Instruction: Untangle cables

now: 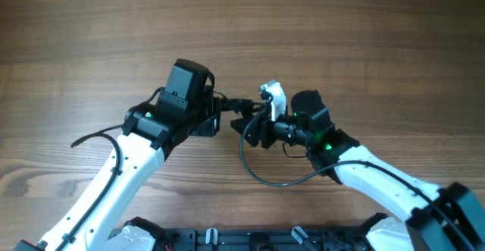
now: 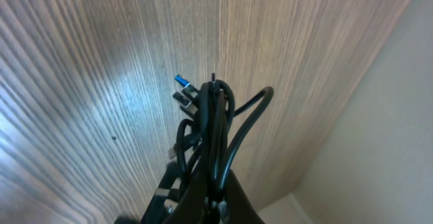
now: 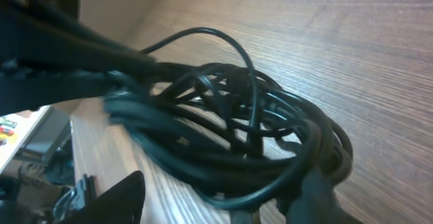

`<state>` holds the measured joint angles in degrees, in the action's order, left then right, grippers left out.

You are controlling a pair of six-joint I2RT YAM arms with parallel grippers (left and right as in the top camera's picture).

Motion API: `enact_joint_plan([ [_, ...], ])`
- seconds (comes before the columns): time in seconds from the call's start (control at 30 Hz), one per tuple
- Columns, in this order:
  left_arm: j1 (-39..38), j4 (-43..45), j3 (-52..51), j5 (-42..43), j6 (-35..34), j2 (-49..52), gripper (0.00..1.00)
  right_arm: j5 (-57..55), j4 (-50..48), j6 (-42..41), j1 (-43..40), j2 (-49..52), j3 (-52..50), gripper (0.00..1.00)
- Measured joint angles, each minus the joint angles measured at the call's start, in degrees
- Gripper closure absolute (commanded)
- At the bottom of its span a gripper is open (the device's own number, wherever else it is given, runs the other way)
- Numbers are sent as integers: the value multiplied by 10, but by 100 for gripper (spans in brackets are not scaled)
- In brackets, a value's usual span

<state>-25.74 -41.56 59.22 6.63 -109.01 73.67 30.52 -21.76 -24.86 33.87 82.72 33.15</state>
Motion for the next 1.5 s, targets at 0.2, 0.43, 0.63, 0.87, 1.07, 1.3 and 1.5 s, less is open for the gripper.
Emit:
enact_joint_plan([
  [0.2, 2, -18, 0, 14, -2, 0, 96, 24, -12, -23, 0, 12, 0, 93],
  [0.43, 88, -26, 0, 27, -2, 0, 96, 77, 106, -34, 0, 12, 0, 73],
  [0.63, 134, 23, 0, 79, 95, 0, 96, 85, 122, -38, -3, 12, 0, 0],
  [0.87, 134, 34, 0, 94, 467, 0, 96, 155, 140, -62, -129, 12, 0, 9],
  [1.07, 132, 102, 0, 206, 786, 0, 96, 293, 79, -68, -191, 12, 0, 30],
  [1.3, 118, 46, 0, 400, 1045, 0, 96, 325, 56, -52, -189, 12, 0, 16],
  [1.5, 118, 25, 0, 474, 1121, 0, 96, 337, 0, -43, -182, 12, 0, 60],
])
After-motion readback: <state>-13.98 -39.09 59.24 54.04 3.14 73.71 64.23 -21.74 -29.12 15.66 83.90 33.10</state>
